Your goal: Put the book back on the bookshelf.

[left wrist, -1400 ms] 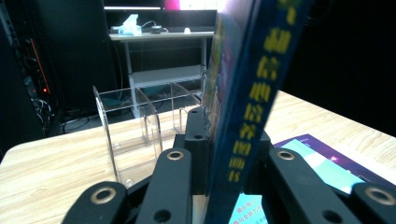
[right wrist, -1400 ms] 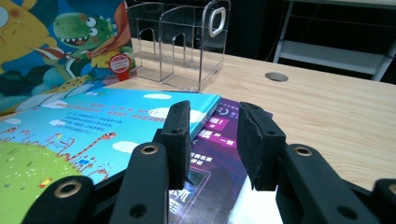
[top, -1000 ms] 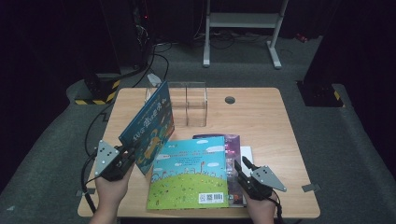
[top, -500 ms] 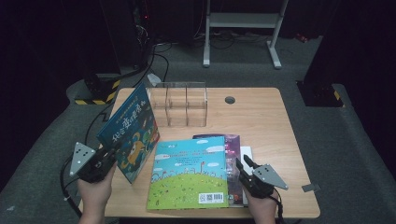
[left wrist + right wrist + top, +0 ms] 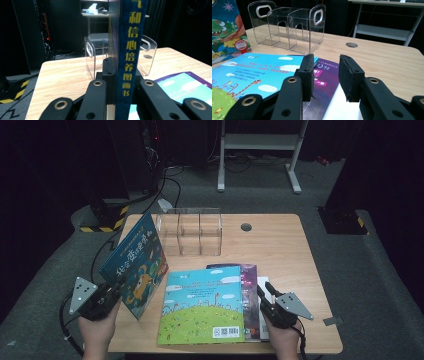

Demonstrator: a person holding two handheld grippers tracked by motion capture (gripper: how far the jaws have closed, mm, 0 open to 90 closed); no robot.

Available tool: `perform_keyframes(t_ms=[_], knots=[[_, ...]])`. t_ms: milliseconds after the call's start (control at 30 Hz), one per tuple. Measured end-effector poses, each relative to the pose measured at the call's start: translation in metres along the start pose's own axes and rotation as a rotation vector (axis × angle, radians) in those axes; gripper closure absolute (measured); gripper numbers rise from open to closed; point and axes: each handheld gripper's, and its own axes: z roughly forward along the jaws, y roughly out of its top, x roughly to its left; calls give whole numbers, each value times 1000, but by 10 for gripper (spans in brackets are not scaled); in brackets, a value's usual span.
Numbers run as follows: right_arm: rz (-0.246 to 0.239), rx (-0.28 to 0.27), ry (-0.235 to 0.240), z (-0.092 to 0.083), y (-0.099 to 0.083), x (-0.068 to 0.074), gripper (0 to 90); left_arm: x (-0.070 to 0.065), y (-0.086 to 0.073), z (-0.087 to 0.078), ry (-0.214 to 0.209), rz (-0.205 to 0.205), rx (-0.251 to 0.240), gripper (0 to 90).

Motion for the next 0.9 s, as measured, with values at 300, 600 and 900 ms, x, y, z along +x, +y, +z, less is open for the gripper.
perform_keyframes(t_ms=[300,600,900], knots=[[-4,6,0,-1,-3,0,650,-1,1,4,-11,21,-27,789],[1,18,1,-2,-6,0,646,-1,3,6,-2,61,-44,758],[0,25,0,-2,-7,-1,641,2,5,6,-6,48,-35,808]])
